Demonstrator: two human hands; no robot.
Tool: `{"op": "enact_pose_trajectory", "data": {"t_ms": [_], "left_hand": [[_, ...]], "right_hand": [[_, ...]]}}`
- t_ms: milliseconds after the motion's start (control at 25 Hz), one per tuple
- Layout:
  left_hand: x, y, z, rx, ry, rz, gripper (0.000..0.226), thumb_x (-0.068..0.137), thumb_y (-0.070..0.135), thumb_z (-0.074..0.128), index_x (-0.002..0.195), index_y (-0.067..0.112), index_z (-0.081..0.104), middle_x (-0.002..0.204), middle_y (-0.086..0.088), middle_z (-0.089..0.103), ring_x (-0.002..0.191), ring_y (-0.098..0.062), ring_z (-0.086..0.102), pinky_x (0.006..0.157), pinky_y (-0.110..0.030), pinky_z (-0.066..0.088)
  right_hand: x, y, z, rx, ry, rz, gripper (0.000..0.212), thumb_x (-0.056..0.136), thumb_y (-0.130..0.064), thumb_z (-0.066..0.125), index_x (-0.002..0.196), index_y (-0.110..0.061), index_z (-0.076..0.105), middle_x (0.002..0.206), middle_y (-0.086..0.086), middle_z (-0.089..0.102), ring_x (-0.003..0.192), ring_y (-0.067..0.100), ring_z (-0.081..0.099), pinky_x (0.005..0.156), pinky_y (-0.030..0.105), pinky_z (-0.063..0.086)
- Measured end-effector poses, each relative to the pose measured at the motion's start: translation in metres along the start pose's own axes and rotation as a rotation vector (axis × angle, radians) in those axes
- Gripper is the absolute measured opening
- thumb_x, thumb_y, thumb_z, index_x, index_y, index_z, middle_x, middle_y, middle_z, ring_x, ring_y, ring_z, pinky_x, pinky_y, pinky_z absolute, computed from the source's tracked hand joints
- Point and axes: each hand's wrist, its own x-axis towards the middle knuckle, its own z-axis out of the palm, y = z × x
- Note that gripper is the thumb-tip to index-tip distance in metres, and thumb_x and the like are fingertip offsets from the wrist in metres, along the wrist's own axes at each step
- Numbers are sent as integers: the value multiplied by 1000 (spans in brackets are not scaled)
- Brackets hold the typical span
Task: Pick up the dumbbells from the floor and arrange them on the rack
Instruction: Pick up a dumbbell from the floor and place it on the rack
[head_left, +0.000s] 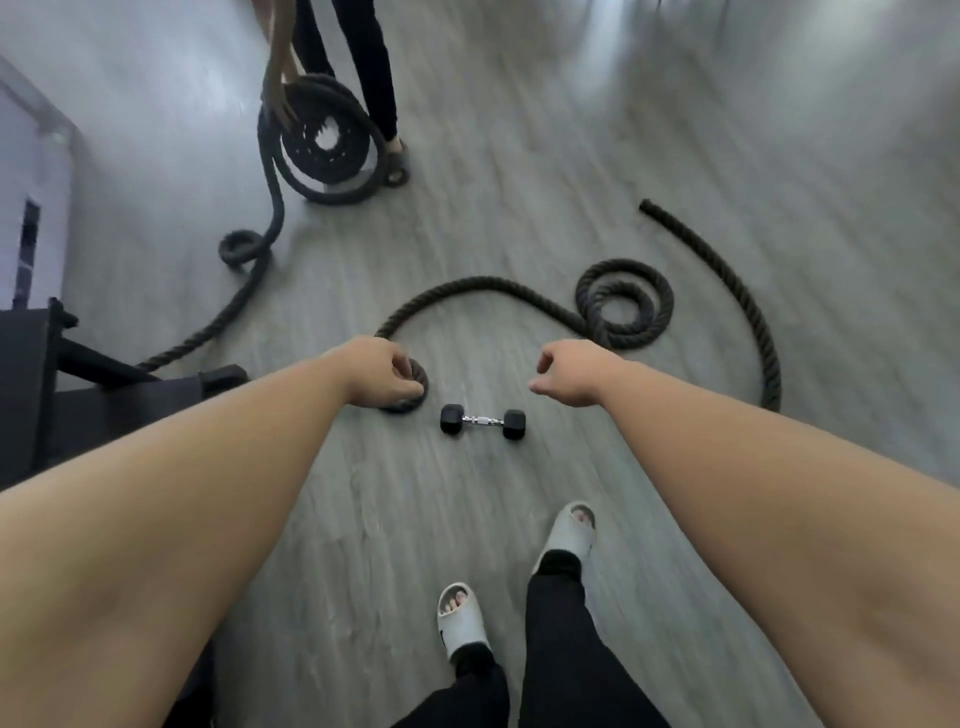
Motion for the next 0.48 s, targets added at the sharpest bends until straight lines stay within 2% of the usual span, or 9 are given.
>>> {"op": "enact_pose_trajectory", "data": {"t_ms": [160,480], "left_hand": [[65,8,9,-78,-57,-49,48,85,55,70,122,24,68,119,4,72,115,-20,64,103,-33,49],[216,6,42,-244,-97,-156,51,87,55,69,125,23,66,122,5,71,117,-18,62,103,-35,49]], "right_hand": [[77,26,-8,29,-73,0,44,91,-41,64,127,-16,63,136,10,63,127,29,56,100,35,46],[235,73,21,48,-216,61,47,96,-37,59,137,-14,55,140,9,59,130,29,54,98,35,44]]}}
